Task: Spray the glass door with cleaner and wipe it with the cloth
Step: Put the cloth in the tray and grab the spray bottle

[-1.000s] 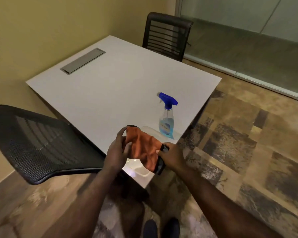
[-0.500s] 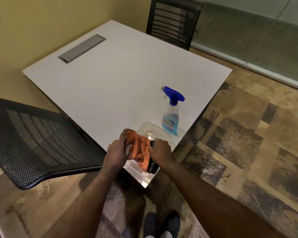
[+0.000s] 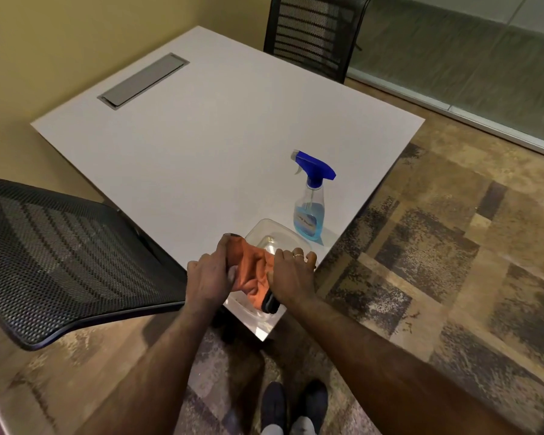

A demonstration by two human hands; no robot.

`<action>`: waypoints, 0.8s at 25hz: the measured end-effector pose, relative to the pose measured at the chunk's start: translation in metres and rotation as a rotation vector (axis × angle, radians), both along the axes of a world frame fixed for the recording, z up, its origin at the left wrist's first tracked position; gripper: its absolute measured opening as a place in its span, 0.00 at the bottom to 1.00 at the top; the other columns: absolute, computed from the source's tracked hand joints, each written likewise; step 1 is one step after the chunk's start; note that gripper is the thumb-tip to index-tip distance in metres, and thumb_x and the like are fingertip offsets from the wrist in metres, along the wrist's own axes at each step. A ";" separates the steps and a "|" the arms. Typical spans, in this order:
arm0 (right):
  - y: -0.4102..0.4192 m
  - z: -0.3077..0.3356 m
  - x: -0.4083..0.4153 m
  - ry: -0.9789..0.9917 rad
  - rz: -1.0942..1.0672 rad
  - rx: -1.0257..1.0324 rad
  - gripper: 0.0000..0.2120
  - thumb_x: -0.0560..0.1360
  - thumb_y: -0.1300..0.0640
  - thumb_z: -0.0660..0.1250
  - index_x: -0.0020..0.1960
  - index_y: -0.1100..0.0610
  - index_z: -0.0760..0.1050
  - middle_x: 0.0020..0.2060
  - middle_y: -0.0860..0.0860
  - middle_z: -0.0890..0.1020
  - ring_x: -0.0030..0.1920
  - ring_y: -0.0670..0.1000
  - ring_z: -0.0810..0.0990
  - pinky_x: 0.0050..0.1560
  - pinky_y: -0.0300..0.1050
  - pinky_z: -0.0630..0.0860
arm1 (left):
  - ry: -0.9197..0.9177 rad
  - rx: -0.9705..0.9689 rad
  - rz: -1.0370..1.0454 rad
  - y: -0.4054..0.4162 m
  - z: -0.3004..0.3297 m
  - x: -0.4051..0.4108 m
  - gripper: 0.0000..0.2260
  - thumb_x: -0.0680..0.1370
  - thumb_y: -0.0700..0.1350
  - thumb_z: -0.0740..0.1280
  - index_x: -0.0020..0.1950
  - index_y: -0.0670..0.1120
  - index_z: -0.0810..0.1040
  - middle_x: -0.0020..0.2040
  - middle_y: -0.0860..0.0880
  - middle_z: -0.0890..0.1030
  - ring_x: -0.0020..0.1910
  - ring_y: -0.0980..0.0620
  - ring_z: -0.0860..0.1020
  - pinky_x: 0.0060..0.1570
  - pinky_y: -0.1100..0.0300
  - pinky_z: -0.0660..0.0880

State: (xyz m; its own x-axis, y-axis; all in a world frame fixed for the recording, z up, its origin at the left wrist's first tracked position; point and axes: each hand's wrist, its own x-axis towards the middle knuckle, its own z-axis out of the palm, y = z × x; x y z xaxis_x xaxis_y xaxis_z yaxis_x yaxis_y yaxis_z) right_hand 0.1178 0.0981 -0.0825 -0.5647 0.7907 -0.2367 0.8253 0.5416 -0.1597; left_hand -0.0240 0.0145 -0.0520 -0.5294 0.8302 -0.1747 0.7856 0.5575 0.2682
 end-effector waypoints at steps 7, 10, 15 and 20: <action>0.003 0.008 0.027 0.276 -0.115 0.071 0.26 0.77 0.41 0.60 0.71 0.53 0.65 0.69 0.55 0.72 0.69 0.57 0.68 0.67 0.59 0.61 | 0.006 0.174 0.102 -0.001 -0.007 0.001 0.34 0.76 0.56 0.70 0.78 0.48 0.61 0.69 0.44 0.72 0.66 0.43 0.72 0.65 0.42 0.66; 0.022 0.008 0.038 0.456 -0.294 0.090 0.25 0.76 0.44 0.64 0.69 0.54 0.67 0.67 0.55 0.73 0.67 0.56 0.71 0.66 0.59 0.63 | 0.009 0.228 0.035 0.009 -0.004 0.002 0.33 0.75 0.54 0.71 0.77 0.48 0.63 0.70 0.44 0.71 0.68 0.42 0.71 0.65 0.42 0.66; 0.062 0.025 0.031 0.785 -0.519 -0.112 0.36 0.73 0.47 0.71 0.74 0.54 0.58 0.69 0.55 0.67 0.67 0.54 0.69 0.63 0.55 0.73 | -0.096 0.258 -0.083 0.043 0.005 0.015 0.33 0.76 0.54 0.71 0.77 0.49 0.63 0.74 0.45 0.69 0.71 0.45 0.69 0.69 0.43 0.66; 0.123 0.048 0.017 0.910 -0.564 -0.259 0.37 0.71 0.47 0.73 0.72 0.58 0.60 0.70 0.55 0.69 0.69 0.55 0.68 0.62 0.42 0.66 | -0.241 0.035 -0.193 0.127 0.008 0.036 0.39 0.77 0.61 0.67 0.81 0.50 0.52 0.81 0.49 0.57 0.79 0.48 0.58 0.78 0.41 0.54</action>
